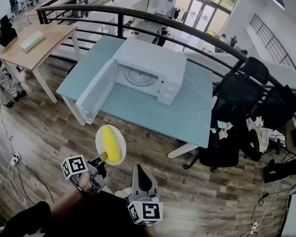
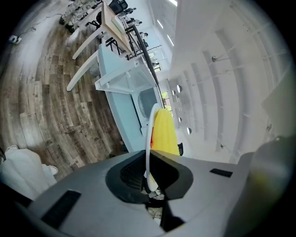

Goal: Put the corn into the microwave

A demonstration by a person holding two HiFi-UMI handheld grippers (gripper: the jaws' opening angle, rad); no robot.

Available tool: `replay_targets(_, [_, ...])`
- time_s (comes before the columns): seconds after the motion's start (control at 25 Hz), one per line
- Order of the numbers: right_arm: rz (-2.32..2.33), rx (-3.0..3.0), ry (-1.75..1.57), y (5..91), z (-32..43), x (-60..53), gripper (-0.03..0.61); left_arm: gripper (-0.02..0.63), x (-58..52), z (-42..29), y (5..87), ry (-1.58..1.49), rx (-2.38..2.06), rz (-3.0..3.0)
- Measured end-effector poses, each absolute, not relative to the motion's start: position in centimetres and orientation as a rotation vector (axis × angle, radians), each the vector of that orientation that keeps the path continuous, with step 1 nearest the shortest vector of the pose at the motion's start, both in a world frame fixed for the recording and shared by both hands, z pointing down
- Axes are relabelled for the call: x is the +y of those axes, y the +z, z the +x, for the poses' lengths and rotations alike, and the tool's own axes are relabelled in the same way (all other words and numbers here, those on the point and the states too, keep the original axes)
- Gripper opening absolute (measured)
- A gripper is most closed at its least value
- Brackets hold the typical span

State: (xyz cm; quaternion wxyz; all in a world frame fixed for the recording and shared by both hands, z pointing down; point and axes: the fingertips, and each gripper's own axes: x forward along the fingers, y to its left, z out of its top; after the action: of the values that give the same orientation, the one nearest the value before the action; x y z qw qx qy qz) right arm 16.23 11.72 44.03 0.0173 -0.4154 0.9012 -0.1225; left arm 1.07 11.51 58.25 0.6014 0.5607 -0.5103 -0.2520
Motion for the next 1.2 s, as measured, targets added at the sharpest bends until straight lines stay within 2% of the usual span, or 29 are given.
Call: replay_targets(1.2, [-1.324, 2.835, -0.434, 46.1, 19.1, 2.8, 0.008, 0.02, 2.6, 2.8, 59.8, -0.614, -1.21, 1.253])
